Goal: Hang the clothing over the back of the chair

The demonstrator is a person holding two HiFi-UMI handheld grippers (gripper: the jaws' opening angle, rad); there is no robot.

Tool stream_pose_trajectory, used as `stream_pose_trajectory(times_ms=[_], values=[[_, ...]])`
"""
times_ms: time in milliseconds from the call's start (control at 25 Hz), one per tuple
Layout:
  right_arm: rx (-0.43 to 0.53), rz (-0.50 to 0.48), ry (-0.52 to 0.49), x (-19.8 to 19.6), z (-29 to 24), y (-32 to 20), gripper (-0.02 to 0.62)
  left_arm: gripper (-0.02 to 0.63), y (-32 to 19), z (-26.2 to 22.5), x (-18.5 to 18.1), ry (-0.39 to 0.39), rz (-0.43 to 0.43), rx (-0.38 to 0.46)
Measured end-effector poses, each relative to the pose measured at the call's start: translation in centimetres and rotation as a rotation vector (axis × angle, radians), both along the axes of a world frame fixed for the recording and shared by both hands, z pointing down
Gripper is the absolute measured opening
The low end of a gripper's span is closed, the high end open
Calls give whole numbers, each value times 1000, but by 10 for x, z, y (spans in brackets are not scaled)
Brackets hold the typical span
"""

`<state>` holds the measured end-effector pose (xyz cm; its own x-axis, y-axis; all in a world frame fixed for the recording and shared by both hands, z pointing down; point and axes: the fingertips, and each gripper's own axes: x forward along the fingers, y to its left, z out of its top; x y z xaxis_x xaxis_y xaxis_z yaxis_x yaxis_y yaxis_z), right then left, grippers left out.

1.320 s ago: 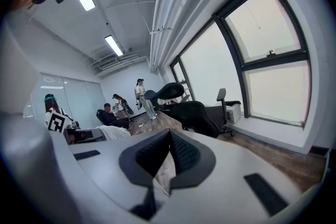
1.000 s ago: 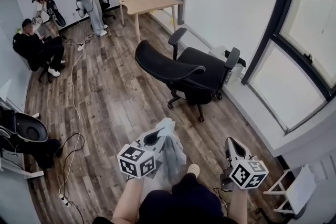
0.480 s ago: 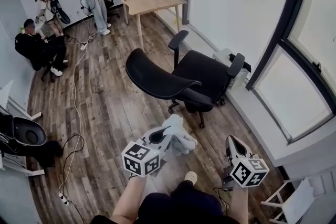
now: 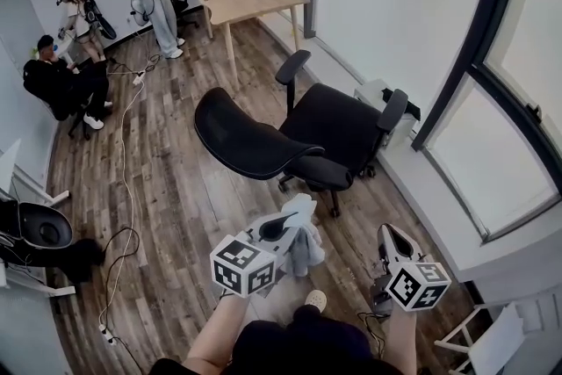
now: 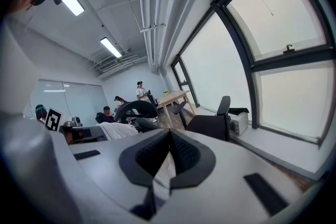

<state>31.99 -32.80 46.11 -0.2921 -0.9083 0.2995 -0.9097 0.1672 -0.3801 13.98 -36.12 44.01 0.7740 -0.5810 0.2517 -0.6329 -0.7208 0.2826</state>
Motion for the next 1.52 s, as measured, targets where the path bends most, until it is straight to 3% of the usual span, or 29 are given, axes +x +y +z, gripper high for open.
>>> stream_pose_trajectory(times_ms=[400, 840, 1120, 1280, 1440, 1520], values=[[2, 47, -10, 61, 9, -18, 2, 3, -8, 8, 87, 11, 129, -10], [32, 104, -18, 97, 7, -11, 2, 3, -16, -23, 160, 12, 276, 76], [67, -39, 14, 77, 0, -8, 13, 3, -38, -67, 183, 64, 311, 117], [25, -102, 22, 57, 10, -15, 215, 3, -44, -114, 189, 111, 341, 159], [-18, -117, 108, 41, 25, -29, 417, 3, -48, -168, 190, 139, 369, 220], [-24, -106, 143, 36, 34, -36, 468, 3, -47, -194, 194, 158, 391, 244]])
